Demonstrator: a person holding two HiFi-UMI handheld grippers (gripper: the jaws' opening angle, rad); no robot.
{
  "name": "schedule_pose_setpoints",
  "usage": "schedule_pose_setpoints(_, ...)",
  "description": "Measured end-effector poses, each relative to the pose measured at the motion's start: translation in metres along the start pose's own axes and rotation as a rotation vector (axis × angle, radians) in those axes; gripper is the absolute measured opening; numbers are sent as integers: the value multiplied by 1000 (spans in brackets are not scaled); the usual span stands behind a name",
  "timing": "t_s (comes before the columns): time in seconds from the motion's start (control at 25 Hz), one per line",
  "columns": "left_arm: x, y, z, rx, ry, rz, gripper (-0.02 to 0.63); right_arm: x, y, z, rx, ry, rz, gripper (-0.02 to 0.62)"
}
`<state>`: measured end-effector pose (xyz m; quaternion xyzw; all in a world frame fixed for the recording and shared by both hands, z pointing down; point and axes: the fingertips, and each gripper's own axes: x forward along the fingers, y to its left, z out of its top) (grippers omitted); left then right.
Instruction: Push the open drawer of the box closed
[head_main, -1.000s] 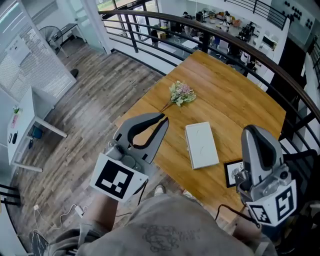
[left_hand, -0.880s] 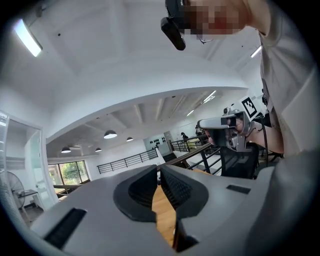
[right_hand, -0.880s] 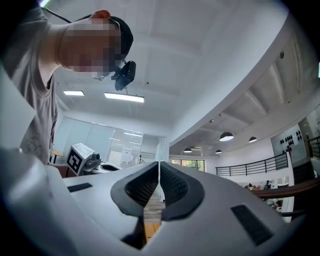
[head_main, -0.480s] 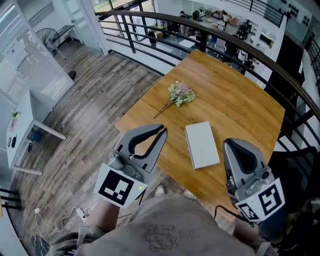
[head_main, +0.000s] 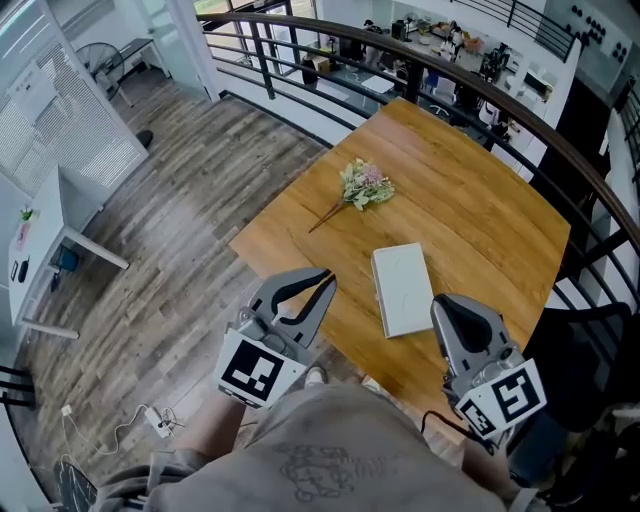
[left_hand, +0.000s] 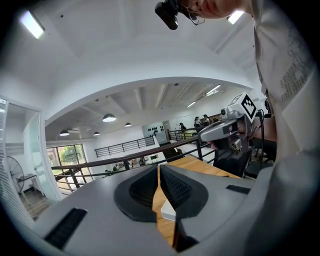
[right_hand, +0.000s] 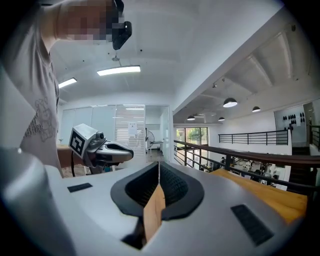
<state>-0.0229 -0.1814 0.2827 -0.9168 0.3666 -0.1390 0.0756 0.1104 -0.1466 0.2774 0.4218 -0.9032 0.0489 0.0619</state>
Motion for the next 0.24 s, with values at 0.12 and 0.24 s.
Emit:
schedule_pose_setpoints(0.12,2,2,-6,-3,15,1,29,2,-3,-1,-2,4,-4,37)
schedule_pose_setpoints(0.24,4,4,-9,-2,22,0,29,6,-5,-2,-1,5,-6,37)
